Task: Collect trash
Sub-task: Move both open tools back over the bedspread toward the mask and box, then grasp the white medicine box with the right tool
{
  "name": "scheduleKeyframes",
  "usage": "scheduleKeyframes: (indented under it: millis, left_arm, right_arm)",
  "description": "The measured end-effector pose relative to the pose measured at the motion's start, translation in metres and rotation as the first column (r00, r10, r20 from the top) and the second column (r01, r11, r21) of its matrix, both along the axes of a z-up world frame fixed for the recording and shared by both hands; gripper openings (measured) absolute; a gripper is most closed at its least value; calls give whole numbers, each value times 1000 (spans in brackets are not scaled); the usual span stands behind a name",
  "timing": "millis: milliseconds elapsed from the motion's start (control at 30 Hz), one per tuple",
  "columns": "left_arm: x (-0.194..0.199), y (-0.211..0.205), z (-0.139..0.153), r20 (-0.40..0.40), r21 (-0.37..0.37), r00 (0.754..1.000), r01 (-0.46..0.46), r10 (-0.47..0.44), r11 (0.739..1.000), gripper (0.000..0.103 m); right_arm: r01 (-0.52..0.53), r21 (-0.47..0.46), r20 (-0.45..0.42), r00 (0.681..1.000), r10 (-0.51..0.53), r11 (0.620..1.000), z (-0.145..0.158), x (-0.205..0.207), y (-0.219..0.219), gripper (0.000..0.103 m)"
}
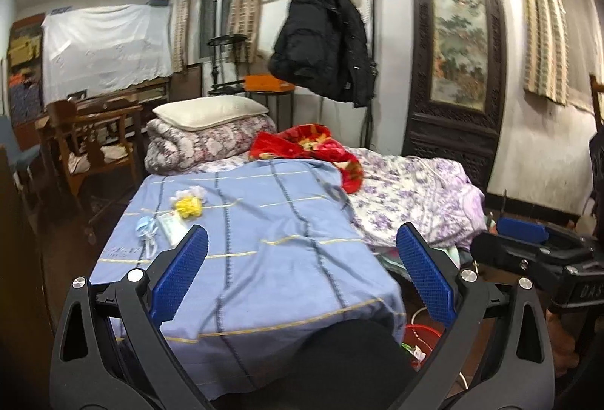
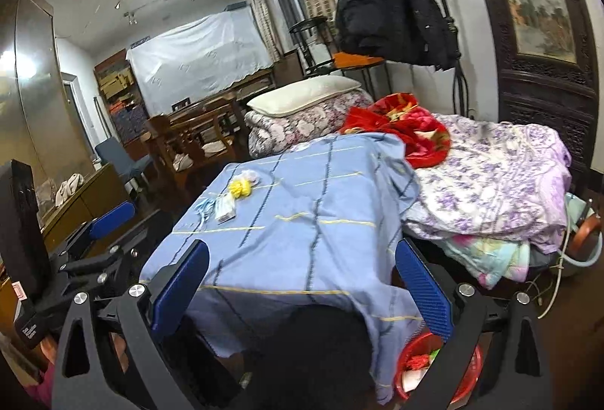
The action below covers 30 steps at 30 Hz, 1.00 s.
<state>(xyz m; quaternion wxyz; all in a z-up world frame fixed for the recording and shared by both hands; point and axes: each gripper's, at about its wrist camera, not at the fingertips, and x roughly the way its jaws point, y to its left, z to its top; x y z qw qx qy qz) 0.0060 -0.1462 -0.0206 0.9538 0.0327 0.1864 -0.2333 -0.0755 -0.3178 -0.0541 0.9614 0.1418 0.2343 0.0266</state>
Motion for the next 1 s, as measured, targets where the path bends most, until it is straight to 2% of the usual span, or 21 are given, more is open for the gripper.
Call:
scheduleKeyframes:
  millis: [133, 233, 300, 433, 500, 567, 667, 833, 1000]
  left_arm:
    - [30, 36, -9, -53, -36, 996, -75, 73, 997, 96]
    - [63, 69, -22, -118, -64, 982, -155, 146, 986, 96]
    - [87, 95, -35, -166, -85, 965, -219, 203, 972, 96]
    - [138, 147, -70, -309, -125, 909, -331, 280, 935, 96]
    - [162, 168, -85, -365, -127, 877, -378, 311, 917, 96]
    - [179, 178, -92, -386, -112, 858, -407, 338, 906, 96]
    - [212, 188, -98, -414, -101, 840, -426, 352, 899, 96]
    - [264, 189, -101, -419, -84, 832, -435, 364, 897, 96]
    - [302, 187, -118, -484, -112, 819, -406, 307, 907, 96]
  right_arm:
    - [-27, 17, -45, 999, 27, 1000, -10, 22, 23, 97]
    - [-50, 19, -95, 994, 51, 999, -23, 41, 37, 97]
    - [-57, -1, -119, 991, 56, 998, -31, 52, 49, 97]
    - [-57, -68, -167, 985, 45, 996, -50, 74, 66, 97]
    - [-63, -90, -190, 981, 45, 994, -59, 84, 72, 97]
    - [-68, -91, -207, 977, 48, 994, -65, 95, 74, 97]
    - [-71, -73, -232, 971, 53, 995, -75, 111, 76, 97]
    - [-76, -59, -262, 963, 58, 995, -82, 136, 82, 97]
    - [-99, -64, -269, 960, 79, 993, -89, 162, 101, 97]
